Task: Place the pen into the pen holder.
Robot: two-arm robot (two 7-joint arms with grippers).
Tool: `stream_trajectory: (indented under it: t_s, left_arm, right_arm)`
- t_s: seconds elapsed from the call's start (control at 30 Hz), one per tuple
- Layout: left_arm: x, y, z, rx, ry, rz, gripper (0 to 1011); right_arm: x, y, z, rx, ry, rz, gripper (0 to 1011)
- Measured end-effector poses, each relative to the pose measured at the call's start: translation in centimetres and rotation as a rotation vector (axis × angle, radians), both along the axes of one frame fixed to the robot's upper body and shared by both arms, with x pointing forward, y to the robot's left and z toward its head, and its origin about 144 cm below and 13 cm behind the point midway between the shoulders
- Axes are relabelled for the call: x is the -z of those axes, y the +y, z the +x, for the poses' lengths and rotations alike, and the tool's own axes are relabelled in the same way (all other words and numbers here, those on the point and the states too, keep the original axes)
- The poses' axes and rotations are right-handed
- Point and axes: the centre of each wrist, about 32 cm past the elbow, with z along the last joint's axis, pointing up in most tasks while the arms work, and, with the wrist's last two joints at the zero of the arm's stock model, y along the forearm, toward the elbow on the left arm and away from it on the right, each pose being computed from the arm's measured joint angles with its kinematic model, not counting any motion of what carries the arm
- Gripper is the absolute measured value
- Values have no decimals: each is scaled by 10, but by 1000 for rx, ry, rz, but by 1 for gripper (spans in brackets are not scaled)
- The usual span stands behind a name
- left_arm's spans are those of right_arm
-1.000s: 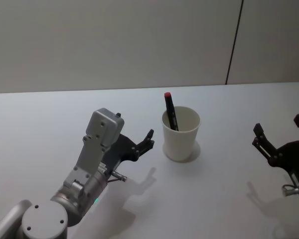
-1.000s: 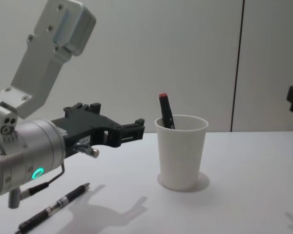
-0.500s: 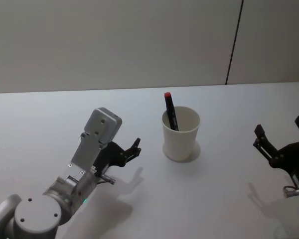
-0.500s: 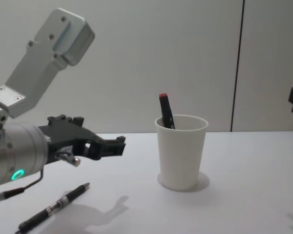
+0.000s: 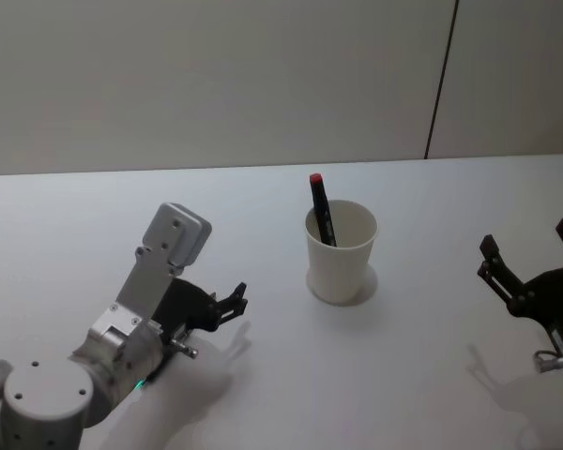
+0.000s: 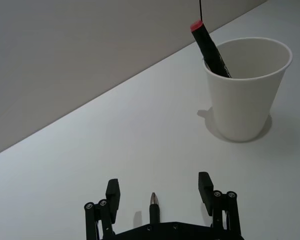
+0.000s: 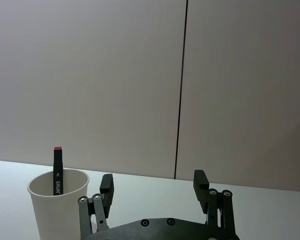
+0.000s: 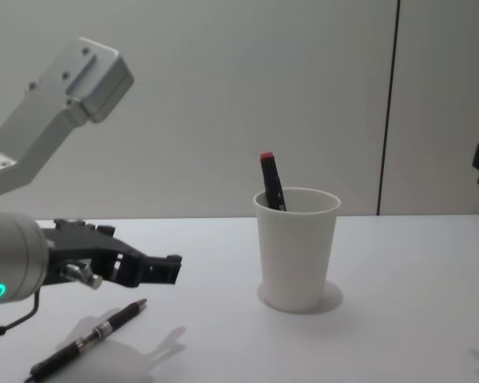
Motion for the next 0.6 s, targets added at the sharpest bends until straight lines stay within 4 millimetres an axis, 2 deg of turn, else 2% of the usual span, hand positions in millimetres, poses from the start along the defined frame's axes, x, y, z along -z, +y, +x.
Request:
stream_trajectory:
  t_s: [0.6]
  left_arm:
    - [0,36,4,47,143,-99,1000]
  right_arm:
    - [0,0,0,0,0,0,1001]
